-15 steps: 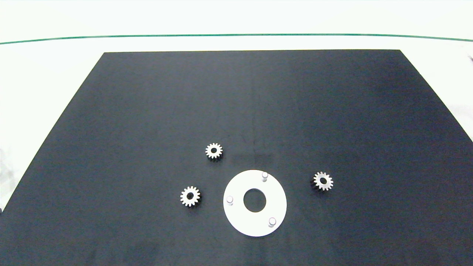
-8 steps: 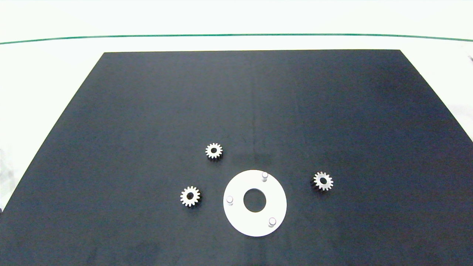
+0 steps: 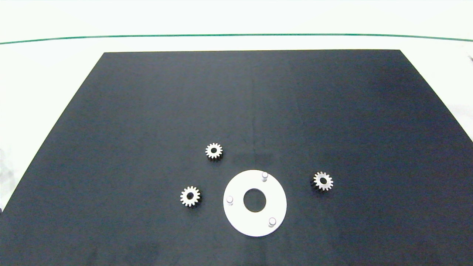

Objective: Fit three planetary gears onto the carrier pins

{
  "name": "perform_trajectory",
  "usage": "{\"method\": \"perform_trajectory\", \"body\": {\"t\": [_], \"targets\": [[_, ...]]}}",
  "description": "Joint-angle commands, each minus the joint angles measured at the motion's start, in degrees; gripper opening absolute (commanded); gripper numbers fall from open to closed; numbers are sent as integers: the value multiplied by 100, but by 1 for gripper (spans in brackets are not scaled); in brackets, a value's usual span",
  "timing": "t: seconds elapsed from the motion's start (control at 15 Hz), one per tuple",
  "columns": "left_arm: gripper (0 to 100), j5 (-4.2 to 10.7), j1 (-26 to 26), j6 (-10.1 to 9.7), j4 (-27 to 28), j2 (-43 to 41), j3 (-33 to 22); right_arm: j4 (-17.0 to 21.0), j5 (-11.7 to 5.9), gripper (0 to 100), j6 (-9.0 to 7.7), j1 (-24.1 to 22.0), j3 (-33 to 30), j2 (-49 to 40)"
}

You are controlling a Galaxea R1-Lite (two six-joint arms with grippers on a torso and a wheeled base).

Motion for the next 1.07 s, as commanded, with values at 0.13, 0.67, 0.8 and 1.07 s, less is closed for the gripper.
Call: {"method": "perform_trajectory", "body": {"t": [0.13, 0.67, 0.8, 1.07], "targets": [[100, 30, 1, 1, 2, 0, -11, 1, -8, 100, 8, 1, 1, 1], [100, 57, 72, 212, 3377, 2760, -3579, 1601, 150, 100, -387, 502, -2495, 2682], [100, 136, 72, 221, 3473, 3814, -4493, 1601, 150, 100, -537, 730, -3075, 3869], [100, 400, 28, 335, 3851, 5159, -5231, 1513, 449, 100, -589, 977, -3954, 5477]]}}
